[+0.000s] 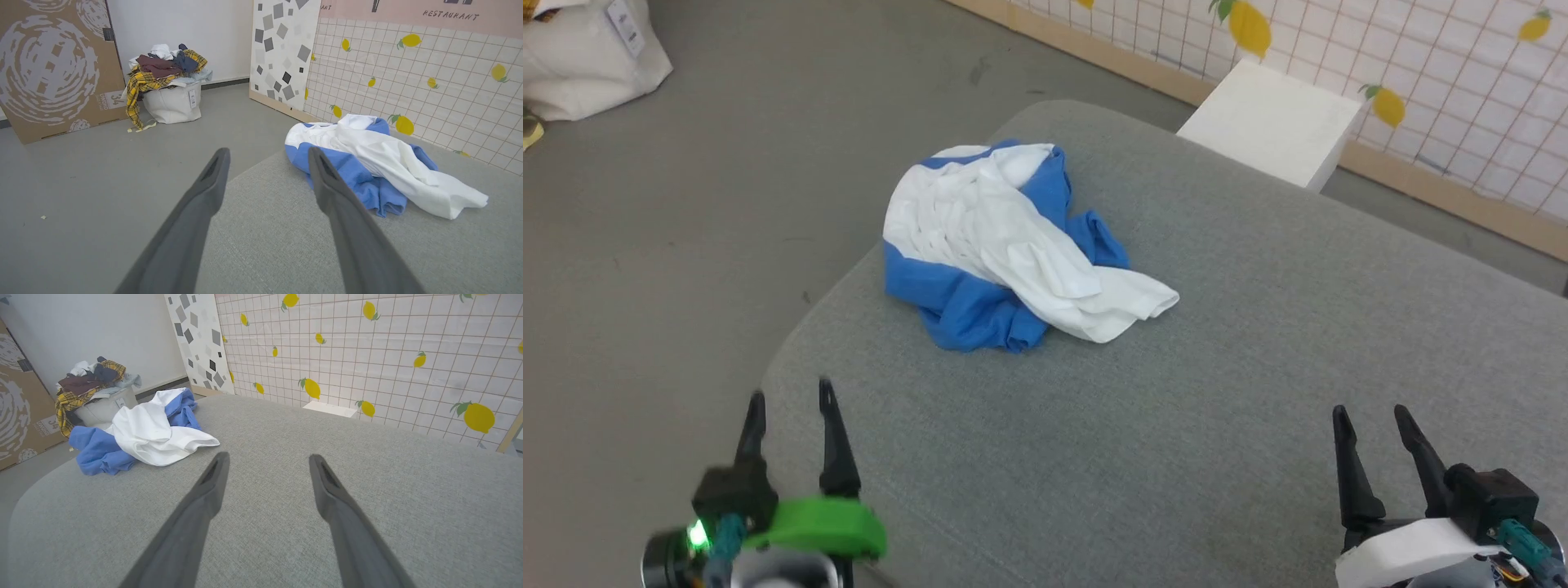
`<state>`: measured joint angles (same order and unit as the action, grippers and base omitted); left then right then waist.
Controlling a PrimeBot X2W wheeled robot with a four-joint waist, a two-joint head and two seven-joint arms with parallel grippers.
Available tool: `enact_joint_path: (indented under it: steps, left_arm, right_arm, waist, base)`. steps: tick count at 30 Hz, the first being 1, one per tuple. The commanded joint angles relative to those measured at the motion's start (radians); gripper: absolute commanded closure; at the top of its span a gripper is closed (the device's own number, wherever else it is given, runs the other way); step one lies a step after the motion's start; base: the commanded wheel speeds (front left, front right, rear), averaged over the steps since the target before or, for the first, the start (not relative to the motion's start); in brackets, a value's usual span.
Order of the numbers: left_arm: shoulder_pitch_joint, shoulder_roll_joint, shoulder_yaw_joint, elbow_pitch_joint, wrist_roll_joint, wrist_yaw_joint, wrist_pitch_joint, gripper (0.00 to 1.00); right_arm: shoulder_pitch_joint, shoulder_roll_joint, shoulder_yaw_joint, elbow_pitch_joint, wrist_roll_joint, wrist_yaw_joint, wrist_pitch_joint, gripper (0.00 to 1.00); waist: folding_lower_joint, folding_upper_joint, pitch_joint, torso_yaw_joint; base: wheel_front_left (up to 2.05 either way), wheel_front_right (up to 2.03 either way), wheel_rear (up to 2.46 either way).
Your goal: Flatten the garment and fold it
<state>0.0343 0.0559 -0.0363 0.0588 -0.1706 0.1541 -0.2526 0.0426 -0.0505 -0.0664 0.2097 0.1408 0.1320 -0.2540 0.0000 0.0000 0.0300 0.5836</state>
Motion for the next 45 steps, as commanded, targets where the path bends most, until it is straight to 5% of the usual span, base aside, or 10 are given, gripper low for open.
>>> enact_joint_path:
  steps: [1,10,17,25,33,42,43,44,45]
  left_arm:
    - [-0.057,0.001,0.005,0.0,-0.01,-0.012,-0.009,0.0]
    - [-0.374,0.053,0.032,0.089,-0.094,-0.113,0.031,0.0]
    - [-0.62,0.069,0.043,0.295,-0.223,-0.174,0.283,0.0]
    - [-0.781,0.08,0.096,0.562,-0.359,-0.095,0.671,0.0]
    - [-0.814,0.061,0.063,0.665,-0.366,-0.032,0.833,0.0]
    - [-0.756,0.018,0.01,0.739,-0.391,-0.05,0.906,0.0]
    - [-0.752,0.015,0.01,0.742,-0.399,-0.055,0.901,0.05]
    - [-0.749,0.013,0.012,0.739,-0.401,-0.056,0.877,0.91]
    - [-0.747,0.012,0.012,0.734,-0.397,-0.056,0.839,1.0]
  right_arm:
    - [0.003,0.0,-0.003,0.002,-0.005,-0.001,-0.007,0.0]
    - [-0.004,0.0,-0.034,-0.052,-0.057,-0.001,0.031,0.0]
    - [-0.006,0.0,-0.062,-0.119,-0.097,-0.001,0.071,0.0]
    - [-0.018,0.0,-0.078,-0.199,-0.127,-0.001,0.115,0.0]
    - [-0.008,0.0,-0.108,-0.251,-0.138,-0.001,0.133,0.0]
    - [-0.008,0.0,-0.114,-0.278,-0.139,-0.001,0.147,0.0]
    - [-0.008,0.0,-0.115,-0.278,-0.14,-0.001,0.148,0.0]
    - [-0.007,0.0,-0.115,-0.278,-0.141,-0.001,0.149,0.0]
    - [-0.007,0.0,-0.114,-0.277,-0.141,-0.001,0.149,0.0]
  waist:
    - [0.0,0.0,0.016,-0.009]
    - [0.0,0.0,0.095,-0.099]
    - [0.0,0.0,0.166,-0.169]
    - [0.0,0.0,0.254,-0.262]
    - [0.0,0.0,0.327,-0.294]
    - [0.0,0.0,0.356,-0.279]
    - [0.0,0.0,0.356,-0.275]
    - [0.0,0.0,0.355,-0.271]
    - [0.0,0.0,0.353,-0.267]
  base:
    - [0.0,0.0,0.0]
    - [0.0,0.0,0.0]
    - [0.0,0.0,0.0]
    - [0.0,0.0,0.0]
    - [0.0,0.0,0.0]
    - [0.0,0.0,0.0]
    - [0.0,0.0,0.0]
    - [0.0,0.0,0.0]
    - [0.0,0.0,0.0]
